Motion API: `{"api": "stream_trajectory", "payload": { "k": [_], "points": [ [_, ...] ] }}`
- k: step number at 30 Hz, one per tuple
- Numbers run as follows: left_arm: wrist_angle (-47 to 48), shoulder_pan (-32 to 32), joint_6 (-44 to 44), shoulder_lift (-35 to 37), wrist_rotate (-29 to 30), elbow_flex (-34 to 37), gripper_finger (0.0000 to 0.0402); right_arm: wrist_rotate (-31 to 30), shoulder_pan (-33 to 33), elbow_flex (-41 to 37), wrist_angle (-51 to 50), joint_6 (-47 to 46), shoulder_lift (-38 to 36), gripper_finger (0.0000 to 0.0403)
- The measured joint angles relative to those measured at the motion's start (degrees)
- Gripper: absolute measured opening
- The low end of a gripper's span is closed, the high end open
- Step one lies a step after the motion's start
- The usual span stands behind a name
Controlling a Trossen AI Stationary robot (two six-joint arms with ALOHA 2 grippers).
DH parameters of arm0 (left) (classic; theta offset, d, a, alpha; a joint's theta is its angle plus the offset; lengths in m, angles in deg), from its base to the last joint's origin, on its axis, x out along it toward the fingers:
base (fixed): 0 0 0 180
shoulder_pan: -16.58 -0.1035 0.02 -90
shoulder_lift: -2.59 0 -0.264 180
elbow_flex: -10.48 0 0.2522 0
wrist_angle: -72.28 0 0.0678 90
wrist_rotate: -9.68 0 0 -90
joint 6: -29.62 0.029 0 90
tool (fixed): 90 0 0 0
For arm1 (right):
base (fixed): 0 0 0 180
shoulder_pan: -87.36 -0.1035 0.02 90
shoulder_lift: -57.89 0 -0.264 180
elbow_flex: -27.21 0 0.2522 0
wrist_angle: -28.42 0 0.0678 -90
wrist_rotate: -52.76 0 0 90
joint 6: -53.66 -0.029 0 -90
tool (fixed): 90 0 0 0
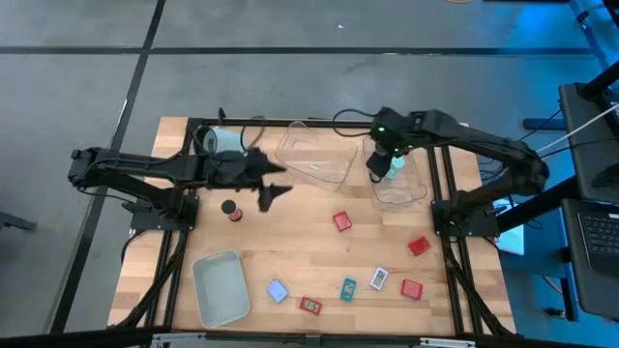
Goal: Pick & Place Office items
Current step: Put the red hourglass into the right transparent bin
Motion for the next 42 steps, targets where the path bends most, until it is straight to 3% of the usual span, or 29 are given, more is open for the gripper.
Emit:
{"api": "stream_trajectory", "payload": {
  "k": [7, 15, 25, 42],
  "points": [
    [24.0, 5.0, -8.1, 2.9, -1.4, 0.0, 0.0296, -2.9, -5.3, 0.2, 2.9, -1.4, -8.4, 0.0327],
    [45.8, 8.4, -16.1, 3.5, 2.2, 0.0, 0.0296, -5.8, -9.0, 0.2, 3.0, -3.9, -10.8, 0.0327],
    [52.3, 8.7, -30.4, 2.4, 7.6, 0.0, 0.0296, -5.9, -10.5, -1.1, 3.2, -4.0, -10.6, 0.0327],
    [55.0, 8.7, -33.0, -7.0, 0.5, 0.1, 0.0296, -5.8, -10.5, -2.2, 3.9, -3.6, -10.6, 0.0327]
  ]
}}
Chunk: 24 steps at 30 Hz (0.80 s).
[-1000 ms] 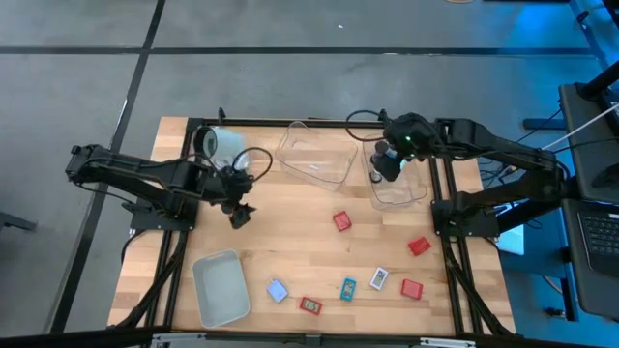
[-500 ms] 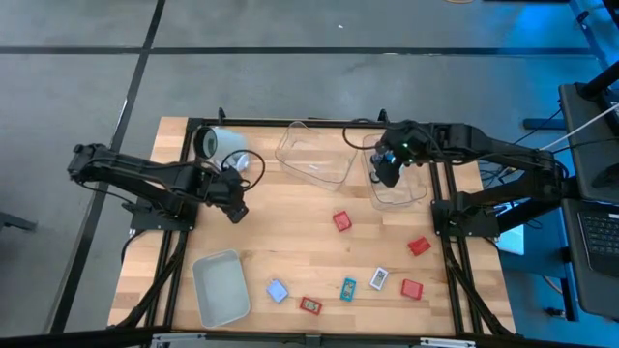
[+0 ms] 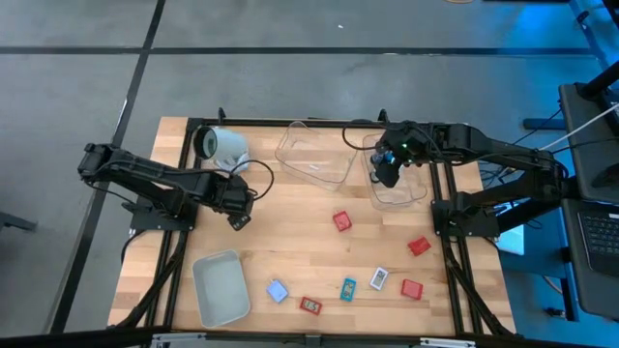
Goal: Pick & Place Office items
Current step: Put the red hourglass into the right transparent bin
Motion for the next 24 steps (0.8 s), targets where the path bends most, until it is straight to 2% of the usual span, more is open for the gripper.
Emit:
{"api": "stream_trajectory", "payload": {
  "k": [15, 20, 24],
  "points": [
    [1.5, 0.0, -1.0, -2.6, -2.2, 0.0, 0.0292, 0.0, 0.0, 0.0, 1.1, 0.5, 0.0, 0.0327],
    [1.4, 0.0, -1.1, -2.6, -3.0, 0.0, 0.027, 0.0, 0.0, 0.0, 1.3, 0.6, 0.0, 0.0327],
    [1.4, 0.0, -1.1, -2.6, -2.2, 0.0, 0.0236, 0.0, 0.0, 0.0, 1.3, 0.6, 0.0, 0.0327]
  ]
}}
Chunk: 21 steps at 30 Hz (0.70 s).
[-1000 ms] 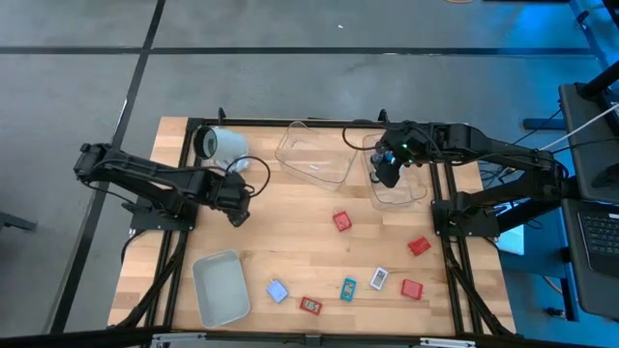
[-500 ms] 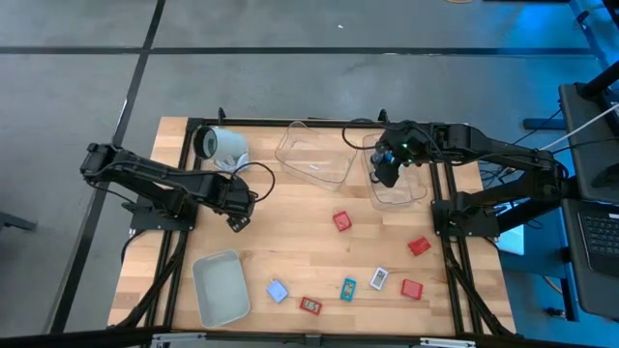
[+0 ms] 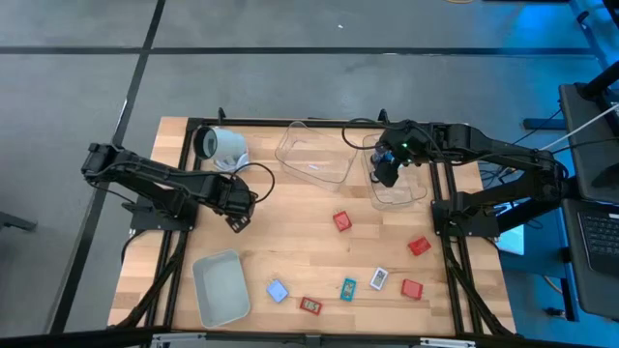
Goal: Pick & Place Office items
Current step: Put the red hourglass into the right transparent bin
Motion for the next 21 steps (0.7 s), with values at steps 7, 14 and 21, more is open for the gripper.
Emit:
{"api": "stream_trajectory", "payload": {
  "k": [7, 14, 21],
  "points": [
    [-0.3, 0.0, 0.0, 0.1, 1.5, 0.0, 0.021, 0.0, 0.0, 0.0, 0.0, 0.0, 0.0, 0.0327],
    [-9.9, 0.0, 3.2, 2.7, 7.0, -2.4, 0.021, 0.0, 0.0, 0.0, 1.1, 0.5, 0.0, 0.0327],
    [-36.8, 1.5, 20.2, 5.3, 17.2, -7.6, 0.021, 0.0, -3.4, -0.3, 4.5, 4.1, 0.2, 0.0327]
  ]
}}
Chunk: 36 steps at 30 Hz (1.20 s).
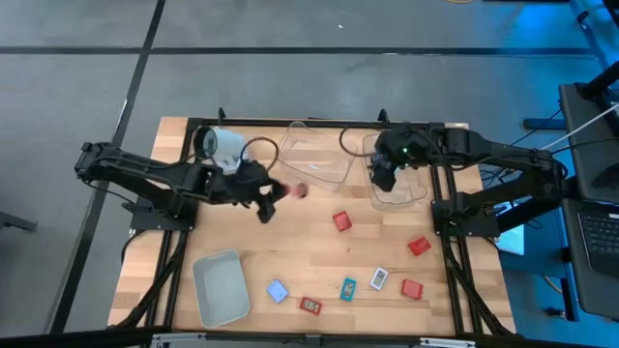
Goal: Pick & Place Office items
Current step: Put the red hourglass into the right transparent bin
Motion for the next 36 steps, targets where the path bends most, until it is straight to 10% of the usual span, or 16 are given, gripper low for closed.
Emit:
{"api": "stream_trajectory", "payload": {
  "k": [12, 36],
  "points": [
    [-47.0, -0.1, 34.9, -5.3, -0.7, 0.8, 0.0211, -8.8, -7.5, -9.0, 24.1, 14.1, 0.1, 0.0327],
    [-62.5, -2.8, 39.6, -9.4, -7.6, 0.9, 0.0211, 6.4, -9.2, -9.5, 46.1, 21.5, -4.3, 0.0327]
  ]
}}
